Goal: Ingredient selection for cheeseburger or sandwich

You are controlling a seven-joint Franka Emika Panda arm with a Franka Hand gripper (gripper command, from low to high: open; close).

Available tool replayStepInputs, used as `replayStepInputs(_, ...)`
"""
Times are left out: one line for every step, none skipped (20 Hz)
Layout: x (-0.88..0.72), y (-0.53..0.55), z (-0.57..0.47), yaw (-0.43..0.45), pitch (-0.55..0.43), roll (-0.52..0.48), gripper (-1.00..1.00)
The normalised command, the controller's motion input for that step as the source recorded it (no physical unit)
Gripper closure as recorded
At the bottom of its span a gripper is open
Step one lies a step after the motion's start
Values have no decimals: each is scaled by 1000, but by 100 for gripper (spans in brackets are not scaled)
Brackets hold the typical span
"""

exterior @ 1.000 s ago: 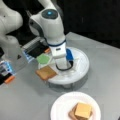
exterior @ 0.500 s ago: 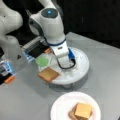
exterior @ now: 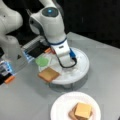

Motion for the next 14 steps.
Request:
replayStepInputs(81,47,281,44,153,41,-100)
replayStepInputs(83,37,322,20,181,48,-100)
replayStepInputs(90,34,370,3,200,50,-100)
replayStepInputs(96,28,379,-3,197,49,-100)
replayStepInputs(106,19,379,-13,203,46,-100)
replayStepInputs(121,21,416,-26,209,43,-100)
replayStepInputs(139,18,430,-44,212,41,-100)
replayStepInputs(159,15,436,-72,210,44,-100)
replayStepInputs(176,6,426,-111,201,45,-100)
replayStepInputs(172,-20,411,-239,153,63,-100)
replayStepInputs(136,-64,403,-368,128,58,-100)
replayStepInputs(107,-89,372,-378,115,53,-100)
replayStepInputs(74,-126,362,-542,79,-42,-100)
replayStepInputs(47,-138,329,-534,68,-70,-100)
